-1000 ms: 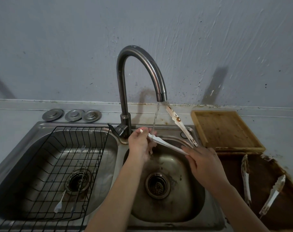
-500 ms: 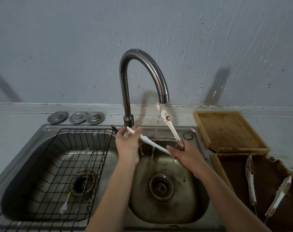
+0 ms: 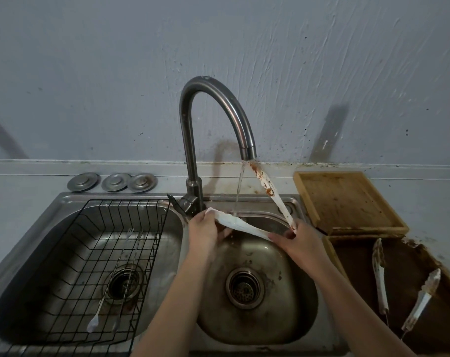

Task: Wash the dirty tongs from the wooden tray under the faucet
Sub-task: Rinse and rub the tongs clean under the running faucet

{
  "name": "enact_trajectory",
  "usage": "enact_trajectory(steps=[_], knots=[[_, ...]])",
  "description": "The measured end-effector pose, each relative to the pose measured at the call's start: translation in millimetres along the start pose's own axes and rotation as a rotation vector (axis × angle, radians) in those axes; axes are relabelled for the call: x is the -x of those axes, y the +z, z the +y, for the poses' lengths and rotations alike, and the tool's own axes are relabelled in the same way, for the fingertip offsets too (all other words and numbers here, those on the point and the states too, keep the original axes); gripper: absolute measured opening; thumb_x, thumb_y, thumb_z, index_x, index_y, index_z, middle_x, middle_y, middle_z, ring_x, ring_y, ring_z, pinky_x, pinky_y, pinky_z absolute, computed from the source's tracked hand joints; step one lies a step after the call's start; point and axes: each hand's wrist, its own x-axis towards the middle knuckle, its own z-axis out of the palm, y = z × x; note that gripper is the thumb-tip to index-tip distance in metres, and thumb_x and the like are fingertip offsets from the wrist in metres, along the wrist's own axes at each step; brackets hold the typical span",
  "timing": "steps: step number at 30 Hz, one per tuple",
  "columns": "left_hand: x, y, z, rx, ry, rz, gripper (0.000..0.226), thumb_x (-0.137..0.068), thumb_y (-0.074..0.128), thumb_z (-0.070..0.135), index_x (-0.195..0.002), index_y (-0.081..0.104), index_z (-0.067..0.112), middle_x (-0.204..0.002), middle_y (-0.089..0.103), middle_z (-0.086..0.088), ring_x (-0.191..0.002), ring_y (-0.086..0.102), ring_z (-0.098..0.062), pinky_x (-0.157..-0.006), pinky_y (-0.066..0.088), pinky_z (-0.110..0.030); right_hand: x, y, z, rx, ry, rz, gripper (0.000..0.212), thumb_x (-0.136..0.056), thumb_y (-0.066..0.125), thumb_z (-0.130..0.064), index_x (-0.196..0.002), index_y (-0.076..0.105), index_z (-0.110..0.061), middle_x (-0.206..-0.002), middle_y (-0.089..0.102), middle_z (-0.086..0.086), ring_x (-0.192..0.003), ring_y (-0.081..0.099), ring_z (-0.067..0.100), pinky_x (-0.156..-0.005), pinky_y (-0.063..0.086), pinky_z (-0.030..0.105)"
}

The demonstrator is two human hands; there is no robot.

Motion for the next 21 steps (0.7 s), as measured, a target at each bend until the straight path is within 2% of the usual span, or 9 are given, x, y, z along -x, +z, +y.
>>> enact_trajectory(steps=[4,5,7,11,13,15,16,18,21], knots=[[-6,4,-6,-0.004,0.0,0.061,0.016,-0.095,0.046,0.004,-0.088,0.06,0.004,-0.081,0.065,-0.013,-0.076,0.064,-0.024,-0.051,0.057,-0.025,5,-1,8,-0.053,-0.005,0.083,0.032,-0.074,0.076,-0.03,-0.073,0.051,-0.01,-0.064,0.054,0.001,-0.059,0.051,0.013,-0.055,0.041,0.026],[-5,6,-10,-0.022,0.006,0.069,0.011,-0.092,0.05,0.0,-0.095,0.061,0.002,-0.085,0.066,-0.014,-0.077,0.065,-0.024,-0.052,0.057,-0.024,6,0,9,-0.069,-0.004,0.095,0.032,-0.073,0.076,-0.028,-0.072,0.05,-0.01,-0.063,0.053,0.001,-0.057,0.05,0.012,-0.054,0.04,0.025],[0,11,-15,-0.057,0.04,0.087,0.025,-0.082,0.059,-0.01,-0.104,0.061,0.002,-0.091,0.067,-0.012,-0.081,0.065,-0.022,-0.062,0.057,-0.024,8,0,11,-0.084,0.001,0.108,0.032,-0.073,0.077,-0.026,-0.072,0.05,-0.01,-0.063,0.053,0.001,-0.056,0.049,0.012,-0.052,0.039,0.025],[13,22,-25,-0.155,0.099,0.162,0.044,-0.071,0.067,-0.013,-0.098,0.049,0.016,-0.083,0.059,0.007,-0.075,0.058,-0.005,-0.064,0.045,-0.012,8,2,12,-0.091,-0.002,0.11,0.032,-0.071,0.079,-0.027,-0.069,0.051,-0.012,-0.062,0.056,0.002,-0.056,0.053,0.014,-0.052,0.042,0.027],[19,29,-27,-0.085,0.093,0.165,0.054,-0.07,0.068,-0.014,-0.105,0.044,0.02,-0.091,0.061,0.006,-0.081,0.061,-0.004,-0.073,0.05,-0.017,7,4,11,-0.093,0.001,0.118,0.033,-0.07,0.079,-0.029,-0.068,0.051,-0.013,-0.061,0.056,0.002,-0.056,0.053,0.014,-0.054,0.043,0.03],[21,34,-31,-0.058,0.064,0.161,0.066,-0.069,0.072,-0.012,-0.119,0.041,0.019,-0.098,0.062,0.003,-0.096,0.064,-0.014,-0.088,0.053,-0.029,7,4,10,-0.092,0.007,0.124,0.034,-0.07,0.079,-0.031,-0.066,0.05,-0.014,-0.062,0.055,0.001,-0.057,0.053,0.015,-0.056,0.045,0.032],[19,35,-32,-0.08,0.047,0.157,0.069,-0.068,0.073,-0.01,-0.123,0.04,0.016,-0.1,0.063,0.001,-0.099,0.065,-0.018,-0.086,0.054,-0.031,7,4,9,-0.094,0.004,0.125,0.034,-0.07,0.079,-0.03,-0.065,0.049,-0.016,-0.062,0.055,0.001,-0.057,0.053,0.014,-0.056,0.044,0.031],[14,32,-31,-0.089,0.017,0.146,0.058,-0.071,0.07,-0.008,-0.12,0.045,0.011,-0.102,0.065,-0.009,-0.093,0.068,-0.025,-0.073,0.057,-0.033,8,0,7,-0.099,-0.012,0.129,0.034,-0.071,0.078,-0.028,-0.064,0.047,-0.017,-0.062,0.055,0.001,-0.057,0.053,0.013,-0.053,0.041,0.028],[1,18,-23,-0.1,0.044,0.167,0.011,-0.086,0.058,0.003,-0.095,0.065,0.003,-0.097,0.069,-0.019,-0.086,0.068,-0.032,-0.064,0.058,-0.034,8,-4,8,-0.072,-0.034,0.146,0.034,-0.072,0.078,-0.029,-0.064,0.046,-0.018,-0.062,0.056,0.0,-0.057,0.054,0.012,-0.051,0.041,0.025]])
